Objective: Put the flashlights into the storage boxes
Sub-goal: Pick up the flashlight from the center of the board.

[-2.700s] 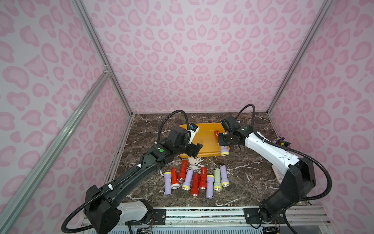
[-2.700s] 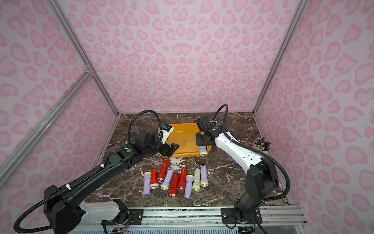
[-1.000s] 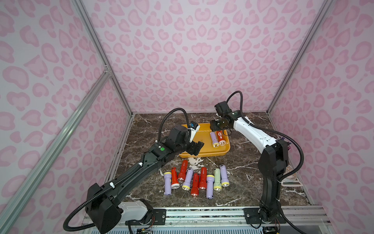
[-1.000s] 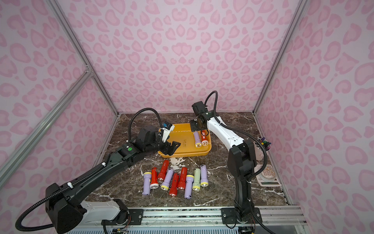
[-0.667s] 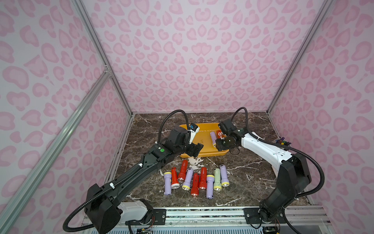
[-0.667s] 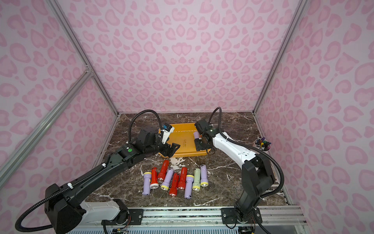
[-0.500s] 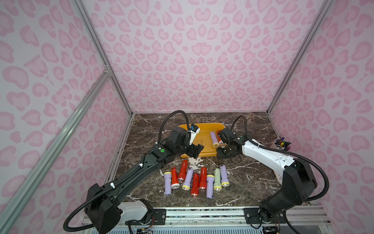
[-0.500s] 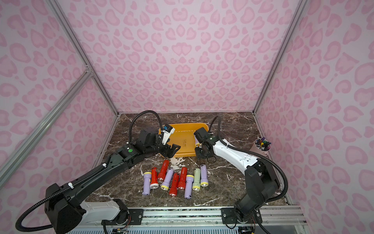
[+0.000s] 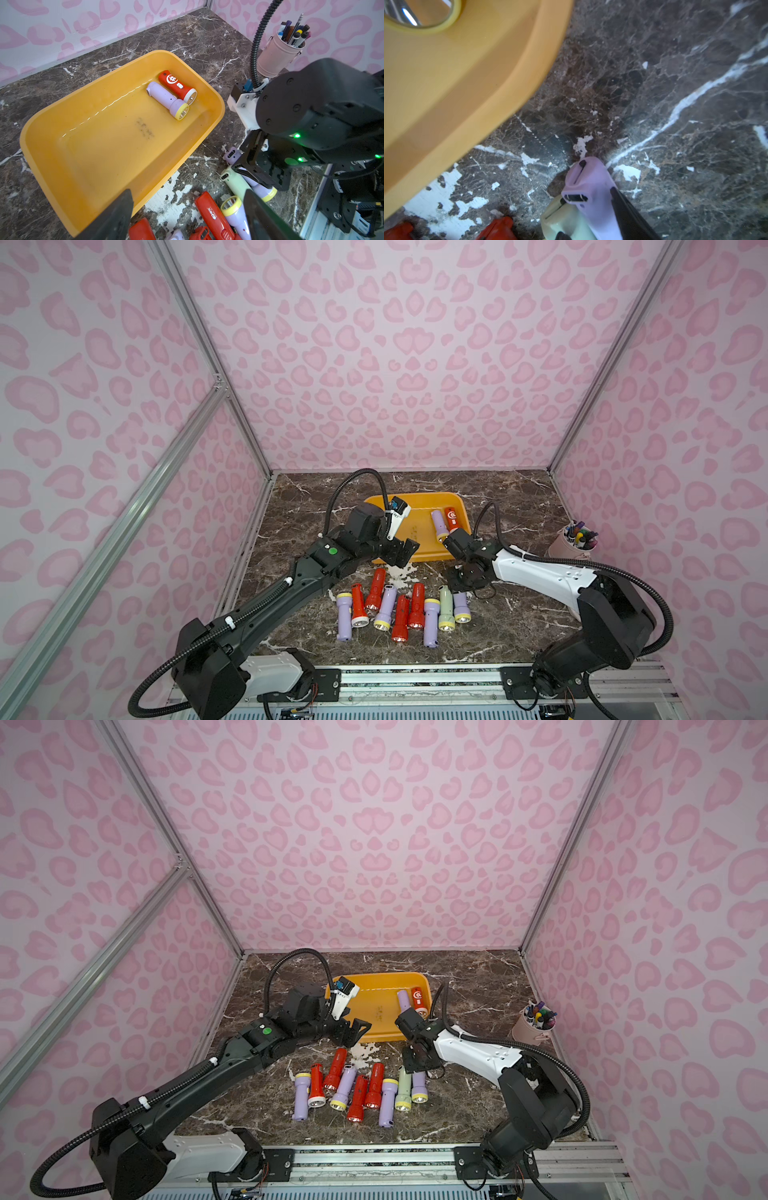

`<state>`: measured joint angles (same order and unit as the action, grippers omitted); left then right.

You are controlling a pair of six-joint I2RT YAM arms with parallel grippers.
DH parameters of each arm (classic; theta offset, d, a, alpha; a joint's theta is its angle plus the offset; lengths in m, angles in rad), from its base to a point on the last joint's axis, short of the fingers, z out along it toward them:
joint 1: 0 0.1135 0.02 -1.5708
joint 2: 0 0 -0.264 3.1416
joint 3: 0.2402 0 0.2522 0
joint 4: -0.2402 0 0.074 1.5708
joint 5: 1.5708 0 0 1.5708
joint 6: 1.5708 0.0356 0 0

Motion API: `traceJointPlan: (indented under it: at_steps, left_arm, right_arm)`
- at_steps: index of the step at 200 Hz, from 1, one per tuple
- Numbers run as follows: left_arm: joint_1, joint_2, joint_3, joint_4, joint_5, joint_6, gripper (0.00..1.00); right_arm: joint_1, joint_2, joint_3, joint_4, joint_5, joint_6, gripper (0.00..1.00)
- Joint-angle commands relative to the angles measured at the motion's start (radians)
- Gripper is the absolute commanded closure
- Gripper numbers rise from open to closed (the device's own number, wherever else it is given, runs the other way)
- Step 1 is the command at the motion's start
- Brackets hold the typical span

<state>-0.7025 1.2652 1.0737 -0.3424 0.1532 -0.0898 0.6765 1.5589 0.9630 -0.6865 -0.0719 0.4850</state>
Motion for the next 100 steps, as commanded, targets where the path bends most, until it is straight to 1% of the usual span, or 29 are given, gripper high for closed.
traceJointPlan:
  at_steps: [1, 38, 69, 100]
  left_arm:
    - [-0.001, -0.015, -0.010, 0.016, 0.025, -0.009, 0.15]
    - [-0.006, -0.043, -0.033, -0.006, 0.078, -0.014, 0.15]
    - [-0.008, -0.072, -0.077, -0.012, 0.058, -0.011, 0.15]
    - [-0.007, -0.071, -0.075, -0.020, 0.040, -0.002, 0.15]
  right_arm:
    - [0.001, 0.010, -0.016, 0.030, 0.003, 0.023, 0.47]
    - [0.002, 0.045, -0.025, 0.051, -0.002, 0.025, 0.48]
    - [0.002, 0.065, -0.033, 0.061, -0.005, 0.026, 0.48]
    - [0.001, 0.081, -0.038, 0.064, 0.006, 0.024, 0.50]
